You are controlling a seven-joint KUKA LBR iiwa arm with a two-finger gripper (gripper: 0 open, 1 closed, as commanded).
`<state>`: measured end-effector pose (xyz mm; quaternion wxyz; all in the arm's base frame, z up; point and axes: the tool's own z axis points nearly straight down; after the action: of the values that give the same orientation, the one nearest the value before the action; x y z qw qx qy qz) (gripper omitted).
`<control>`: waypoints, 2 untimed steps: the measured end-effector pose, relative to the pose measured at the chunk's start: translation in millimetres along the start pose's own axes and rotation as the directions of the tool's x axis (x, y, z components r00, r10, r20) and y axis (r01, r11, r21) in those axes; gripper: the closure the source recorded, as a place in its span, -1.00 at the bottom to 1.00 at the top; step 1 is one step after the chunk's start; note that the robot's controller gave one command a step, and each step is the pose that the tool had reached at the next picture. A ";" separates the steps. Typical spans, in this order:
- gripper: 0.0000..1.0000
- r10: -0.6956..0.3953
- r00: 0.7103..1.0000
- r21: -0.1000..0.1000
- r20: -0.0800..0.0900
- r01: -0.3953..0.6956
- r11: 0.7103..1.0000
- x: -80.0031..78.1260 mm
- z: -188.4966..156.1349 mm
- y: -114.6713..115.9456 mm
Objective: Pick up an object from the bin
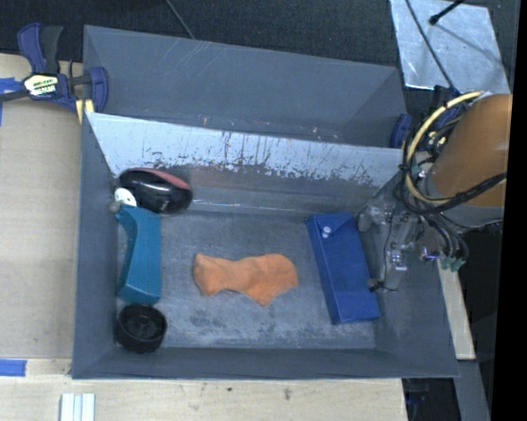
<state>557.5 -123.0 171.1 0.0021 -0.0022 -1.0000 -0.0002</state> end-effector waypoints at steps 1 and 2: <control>-1.00 -0.003 1.000 0.001 0.008 0.003 1.000 -1.5 -4.9 0.5; -1.00 -0.009 1.000 0.003 0.009 0.009 1.000 -8.3 -15.6 48.6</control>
Offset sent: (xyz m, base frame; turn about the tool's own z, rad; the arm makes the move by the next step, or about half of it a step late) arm 0.0144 0.0956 0.0244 -0.0244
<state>566.2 -74.5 186.8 -0.0022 0.0022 -1.0000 0.0012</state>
